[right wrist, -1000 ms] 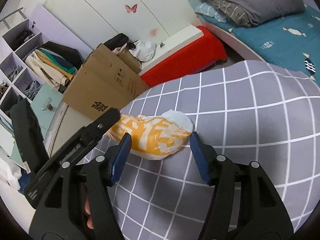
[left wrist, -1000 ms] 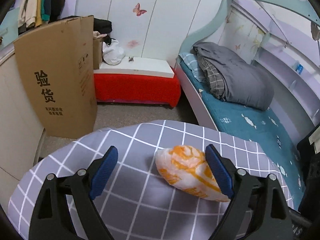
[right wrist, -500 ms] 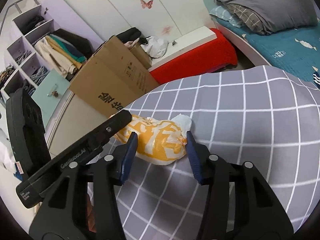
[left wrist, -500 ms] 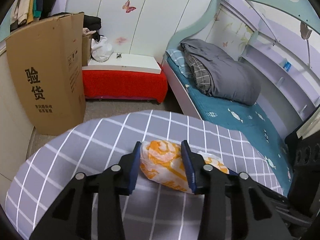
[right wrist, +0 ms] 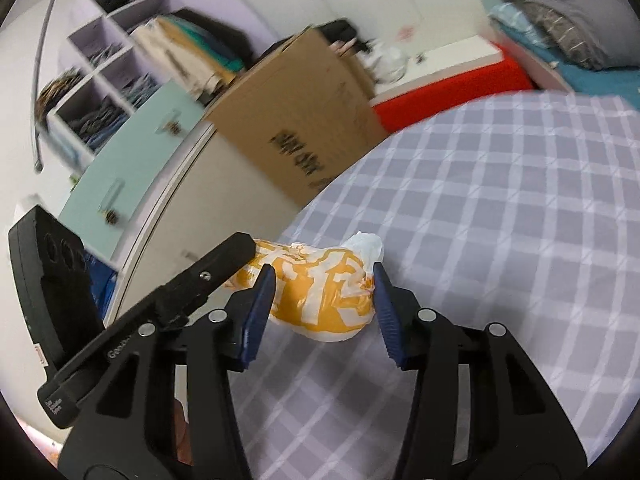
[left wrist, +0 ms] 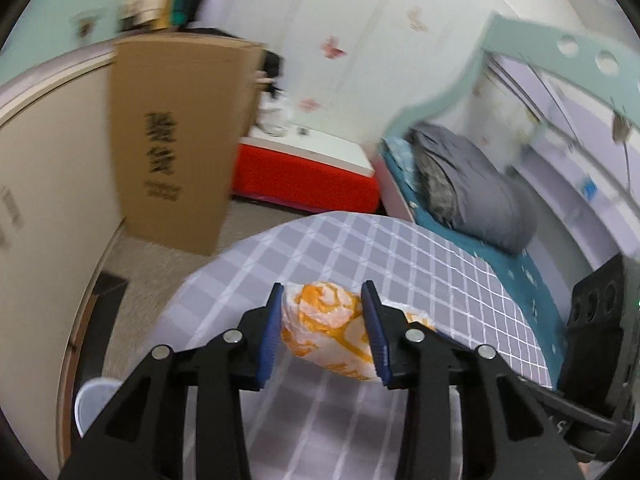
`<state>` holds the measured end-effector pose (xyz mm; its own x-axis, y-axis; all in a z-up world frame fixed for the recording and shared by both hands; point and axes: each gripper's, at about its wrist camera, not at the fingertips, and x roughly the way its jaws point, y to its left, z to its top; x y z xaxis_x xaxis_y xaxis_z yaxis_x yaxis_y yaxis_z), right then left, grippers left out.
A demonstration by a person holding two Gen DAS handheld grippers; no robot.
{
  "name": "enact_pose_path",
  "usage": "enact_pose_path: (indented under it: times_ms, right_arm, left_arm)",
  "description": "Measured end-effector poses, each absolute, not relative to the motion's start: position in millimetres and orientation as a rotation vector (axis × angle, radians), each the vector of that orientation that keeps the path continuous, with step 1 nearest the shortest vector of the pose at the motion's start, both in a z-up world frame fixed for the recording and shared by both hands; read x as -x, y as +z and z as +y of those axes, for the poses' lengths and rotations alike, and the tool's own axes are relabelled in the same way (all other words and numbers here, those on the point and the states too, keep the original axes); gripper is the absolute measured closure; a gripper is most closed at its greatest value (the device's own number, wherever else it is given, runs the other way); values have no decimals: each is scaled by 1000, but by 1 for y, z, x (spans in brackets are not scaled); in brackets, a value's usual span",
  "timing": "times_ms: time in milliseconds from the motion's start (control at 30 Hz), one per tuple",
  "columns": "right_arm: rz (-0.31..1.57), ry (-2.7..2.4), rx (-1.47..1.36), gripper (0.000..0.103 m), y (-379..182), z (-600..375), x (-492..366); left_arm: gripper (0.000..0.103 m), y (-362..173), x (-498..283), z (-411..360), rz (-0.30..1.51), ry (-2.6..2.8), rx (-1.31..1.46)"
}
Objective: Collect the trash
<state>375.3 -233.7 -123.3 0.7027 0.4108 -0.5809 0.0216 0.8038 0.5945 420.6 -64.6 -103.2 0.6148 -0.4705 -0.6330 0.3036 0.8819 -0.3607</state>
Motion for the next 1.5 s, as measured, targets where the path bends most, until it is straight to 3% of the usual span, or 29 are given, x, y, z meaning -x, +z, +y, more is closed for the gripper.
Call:
enact_pose_path:
  times_ms: [433, 667, 733, 800, 933, 1100, 1500]
  right_arm:
    - [906, 461, -562, 51, -127, -50, -370]
    - [987, 553, -443, 48, -154, 49, -373]
    - [1003, 542, -403, 42, -164, 66, -375]
    - [1003, 483, -329, 28, -174, 74, -378]
    - [1049, 429, -262, 25, -195, 79, -381]
    - [1042, 398, -206, 23, -195, 75, -369]
    - [873, 425, -60, 20, -127, 51, -285]
  left_arm:
    - [64, -125, -346, 144, 776, -198, 378]
    - [57, -174, -329, 242, 832, -67, 479]
    - [46, -192, -331, 262, 869, -30, 512]
    - [29, -209, -334, 276, 923, 12, 533]
    - [26, -240, -342, 286, 1003, 65, 513]
    - [26, -243, -336, 282, 1000, 83, 470]
    - [18, -149, -266, 234, 804, 114, 249]
